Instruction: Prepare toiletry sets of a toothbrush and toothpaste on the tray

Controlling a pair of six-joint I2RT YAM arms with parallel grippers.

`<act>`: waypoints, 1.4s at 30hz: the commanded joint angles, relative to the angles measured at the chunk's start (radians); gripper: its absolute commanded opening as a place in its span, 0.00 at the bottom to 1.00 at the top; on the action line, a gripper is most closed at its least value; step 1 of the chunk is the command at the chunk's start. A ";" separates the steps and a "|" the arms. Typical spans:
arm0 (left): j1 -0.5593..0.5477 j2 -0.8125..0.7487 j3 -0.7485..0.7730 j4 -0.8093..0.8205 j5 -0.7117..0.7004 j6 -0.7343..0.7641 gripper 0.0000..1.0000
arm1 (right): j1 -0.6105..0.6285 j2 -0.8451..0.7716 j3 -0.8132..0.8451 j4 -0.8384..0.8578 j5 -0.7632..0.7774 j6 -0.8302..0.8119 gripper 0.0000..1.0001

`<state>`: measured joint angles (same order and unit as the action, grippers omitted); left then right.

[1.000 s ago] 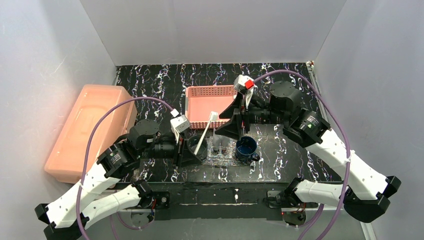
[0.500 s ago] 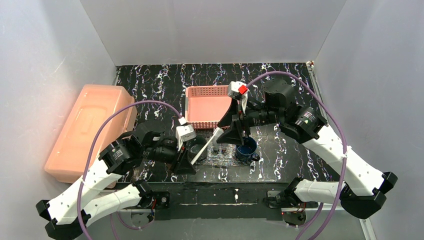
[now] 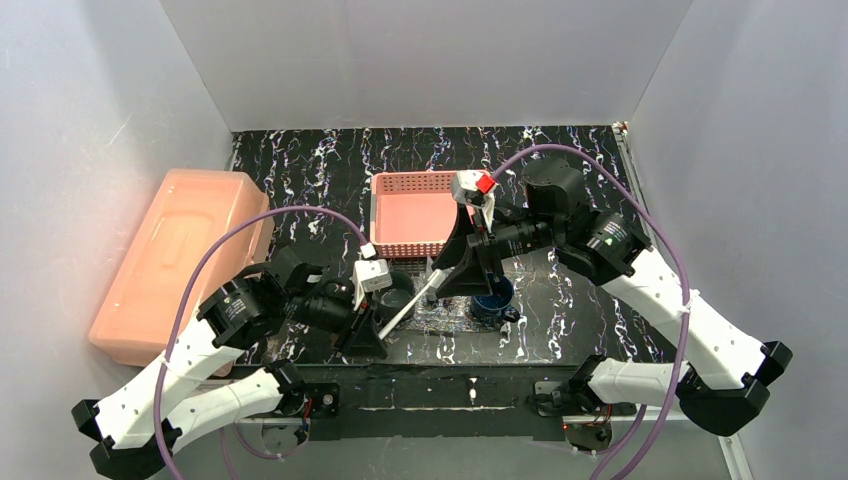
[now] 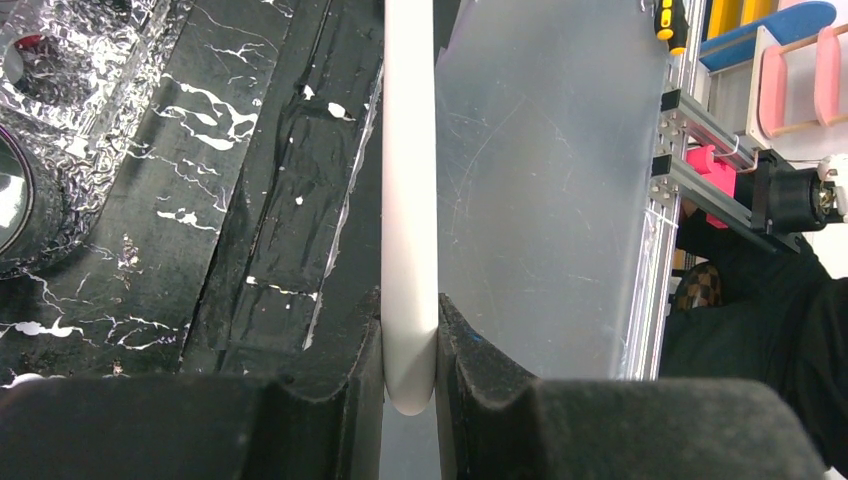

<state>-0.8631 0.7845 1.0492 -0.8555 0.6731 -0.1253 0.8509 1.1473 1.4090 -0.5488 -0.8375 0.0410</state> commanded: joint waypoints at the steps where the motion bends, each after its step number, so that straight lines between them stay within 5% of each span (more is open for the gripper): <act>1: -0.001 -0.001 0.035 -0.033 0.048 0.032 0.00 | -0.004 0.004 -0.013 0.055 -0.078 0.016 0.61; 17: -0.001 0.006 0.039 -0.043 0.045 0.044 0.00 | -0.004 0.005 -0.077 0.088 -0.117 0.034 0.35; 24: 0.000 0.007 0.039 -0.043 0.037 0.043 0.00 | -0.004 0.000 -0.082 0.083 -0.118 0.031 0.04; 27: -0.001 0.007 0.042 -0.042 0.025 0.040 0.01 | -0.004 -0.004 -0.086 0.088 -0.114 0.033 0.01; 36: 0.000 -0.012 0.027 -0.016 -0.057 0.020 0.71 | 0.000 -0.021 -0.077 0.069 -0.009 0.058 0.01; 42: 0.000 -0.059 0.005 0.043 -0.189 -0.015 0.94 | 0.054 -0.005 -0.051 -0.029 0.156 0.035 0.01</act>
<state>-0.8642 0.7612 1.0557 -0.8555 0.5831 -0.1165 0.8619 1.1519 1.3262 -0.5213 -0.8036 0.0856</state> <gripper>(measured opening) 0.884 0.275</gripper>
